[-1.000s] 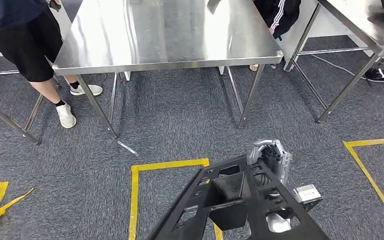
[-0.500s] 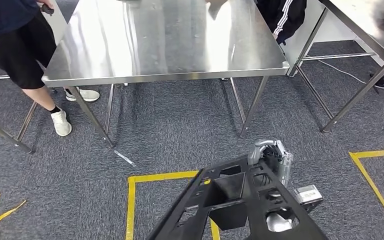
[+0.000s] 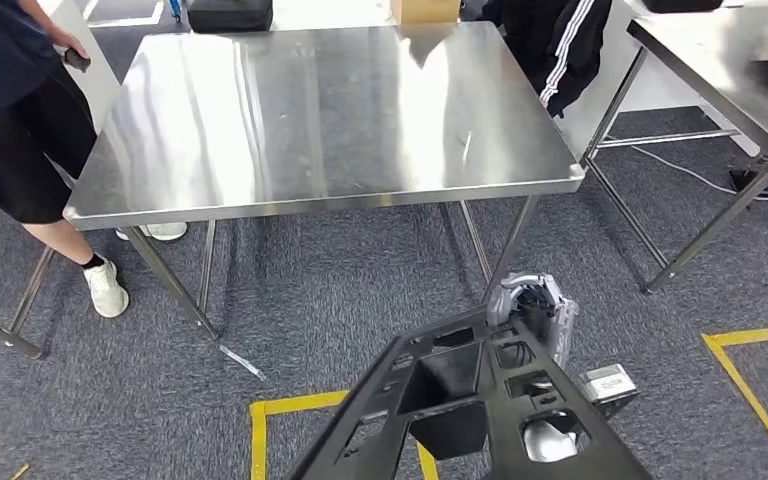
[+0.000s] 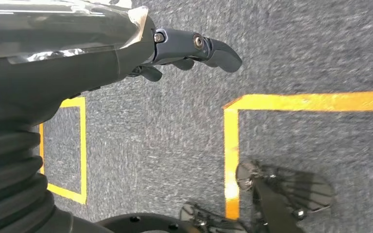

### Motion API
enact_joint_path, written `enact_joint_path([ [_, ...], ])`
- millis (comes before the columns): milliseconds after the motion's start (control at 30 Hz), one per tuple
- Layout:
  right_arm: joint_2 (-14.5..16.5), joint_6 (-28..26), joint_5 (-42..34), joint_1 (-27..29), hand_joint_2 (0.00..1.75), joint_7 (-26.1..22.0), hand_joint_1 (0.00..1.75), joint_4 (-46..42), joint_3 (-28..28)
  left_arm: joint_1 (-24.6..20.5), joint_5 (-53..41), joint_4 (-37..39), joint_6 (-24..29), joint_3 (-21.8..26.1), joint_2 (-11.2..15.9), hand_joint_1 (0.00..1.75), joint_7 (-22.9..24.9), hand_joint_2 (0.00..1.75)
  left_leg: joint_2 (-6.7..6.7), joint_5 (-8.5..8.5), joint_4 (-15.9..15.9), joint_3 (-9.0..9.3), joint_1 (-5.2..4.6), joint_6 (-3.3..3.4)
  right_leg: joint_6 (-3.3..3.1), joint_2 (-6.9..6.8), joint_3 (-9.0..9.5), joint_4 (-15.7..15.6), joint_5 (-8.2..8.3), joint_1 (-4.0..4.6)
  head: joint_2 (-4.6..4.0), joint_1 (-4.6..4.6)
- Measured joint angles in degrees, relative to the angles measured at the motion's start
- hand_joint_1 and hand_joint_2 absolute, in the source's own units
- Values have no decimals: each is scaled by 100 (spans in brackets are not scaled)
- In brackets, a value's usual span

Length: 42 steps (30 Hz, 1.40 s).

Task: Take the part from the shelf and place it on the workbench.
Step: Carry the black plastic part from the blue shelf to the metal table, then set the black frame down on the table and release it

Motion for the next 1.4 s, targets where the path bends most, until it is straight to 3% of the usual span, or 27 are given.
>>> enact_joint_path([
  [67,-8,-1,-3,-1,175,1,175,10,4,19,-7,0,-3,-1,-6,0,3,175,-45,-108,-8,213,-13,63,8,-37,-374,611,0,8,-2,54],
  [133,-18,-4,-4,30,175,-1,175,22,8,48,-14,1,-4,-1,-2,0,8,175,-56,-234,-2,348,-48,123,-86,-62,-988,1313,-281,25,-1,92],
  [233,-43,-8,-5,89,175,2,175,36,7,86,-19,2,-2,1,0,0,13,175,-78,-449,-1,580,-118,181,-226,-64,-1634,1420,-842,77,-2,94],
  [267,-51,-8,-6,96,175,2,175,42,7,93,-22,2,-2,1,1,0,14,175,-80,-530,-1,676,-147,193,-220,-65,-1720,1191,-819,98,-2,94],
  [300,-62,-8,-9,107,175,2,175,52,7,104,-25,3,-2,1,-1,0,15,175,-81,-617,-5,763,-168,203,-177,-66,-1761,920,-541,125,-2,89],
  [333,-74,-7,-13,121,175,1,175,64,7,110,-27,4,-1,0,-2,0,14,175,-84,-710,0,860,-183,205,-112,-77,-1761,632,-85,150,-2,67],
  [400,-96,-4,-21,145,175,3,175,86,10,116,-26,7,1,0,-3,0,14,175,-93,-870,-22,1008,-175,165,-108,-103,-1663,281,682,215,-1,35],
  [433,-100,-3,-22,137,175,3,175,89,11,109,-25,7,2,0,-4,0,13,175,-88,-893,7,1076,-167,133,-170,-107,-1593,187,807,233,-1,27],
  [500,-95,-1,-25,96,175,0,175,82,21,74,-25,5,5,1,-10,0,13,175,-67,-743,339,995,-153,70,-331,-69,-1365,91,731,210,0,41],
  [567,-87,3,-25,69,175,-2,175,82,38,38,-27,4,9,-1,-19,0,9,175,-51,-458,1113,547,-140,14,-419,-54,-1088,-6,609,154,0,20],
  [600,-84,7,-25,70,175,-2,175,89,48,37,-29,4,10,-2,-21,0,9,175,-49,-448,1465,250,-124,-18,-440,-51,-955,-43,522,144,0,9],
  [667,-79,15,-25,71,175,-2,175,107,68,52,-31,4,11,-2,-18,0,13,175,-47,-830,1795,-254,-87,-90,-443,-20,-714,-78,329,118,0,-1],
  [733,-79,21,-26,74,175,-2,175,125,84,76,-30,4,11,-2,-10,0,17,175,-43,-1335,1640,-594,-59,-141,-418,30,-470,-86,102,83,1,-3],
  [767,-79,24,-26,75,175,-2,175,133,90,84,-29,4,11,-2,-4,0,18,175,-41,-1376,1412,-693,-49,-151,-399,50,-338,-88,-23,63,1,-5],
  [800,-78,27,-27,76,175,-2,175,140,97,92,-29,4,12,-2,3,0,18,175,-35,-1142,1084,-744,-42,-156,-377,61,-207,-97,-155,46,1,-6],
  [867,-75,40,-28,73,175,1,175,163,109,109,-30,4,9,-2,18,0,19,175,-6,-138,478,-720,-54,-133,-321,84,62,-162,-389,36,1,-14],
  [900,-75,51,-27,66,175,8,175,175,118,107,-30,4,7,-2,23,0,23,175,7,232,304,-668,-72,-105,-285,93,191,-277,-465,41,1,-15],
  [933,-73,64,-23,54,175,15,175,187,127,103,-31,3,5,-2,26,0,27,175,10,391,224,-606,-91,-64,-224,101,324,-372,-471,52,1,-16],
  [1000,-70,94,8,3,175,40,175,202,150,83,-38,2,5,-3,23,0,35,175,-17,233,155,-429,-103,35,-69,89,375,-256,-277,73,1,-7],
  [1067,-75,127,94,-71,175,89,175,239,191,79,-47,2,10,-4,20,0,36,175,-40,100,91,-212,-89,126,28,32,-73,536,-18,82,1,-3],
  [1100,-86,147,163,-105,175,135,175,285,228,78,-50,2,14,-4,21,0,36,175,-47,22,68,-97,-82,157,4,2,-430,983,-18,75,1,0],
  [1167,-107,201,350,-177,175,255,175,432,332,79,-74,2,30,-4,24,0,40,175,-79,-159,34,147,-83,190,-110,-21,-1111,1517,-343,86,1,5],
  [1233,-120,274,586,-295,175,376,175,664,494,80,-130,2,42,-8,24,0,52,175,-130,-372,9,427,-82,193,-205,-23,-1603,1493,-821,81,1,9],
  [1267,-122,311,707,-373,175,424,175,799,599,80,-166,2,43,-15,24,0,58,175,-151,-485,5,575,-82,188,-198,-24,-1771,1331,-920,75,1,12],
  [1300,-119,340,817,-456,175,458,175,943,713,80,-200,2,40,-25,25,0,62,175,-166,-602,4,724,-82,181,-144,-26,-1896,1085,-793,68,1,14],
  [1367,-93,375,1001,-642,175,515,175,1272,953,84,-267,2,29,-59,28,0,64,175,-186,-826,9,965,-85,147,70,-52,-1998,579,167,68,1,20],
  [1400,-69,387,1069,-755,175,544,175,1441,1072,79,-296,2,22,-83,29,0,63,175,-191,-924,8,1038,-83,113,107,-61,-1981,410,657,91,1,23],
])
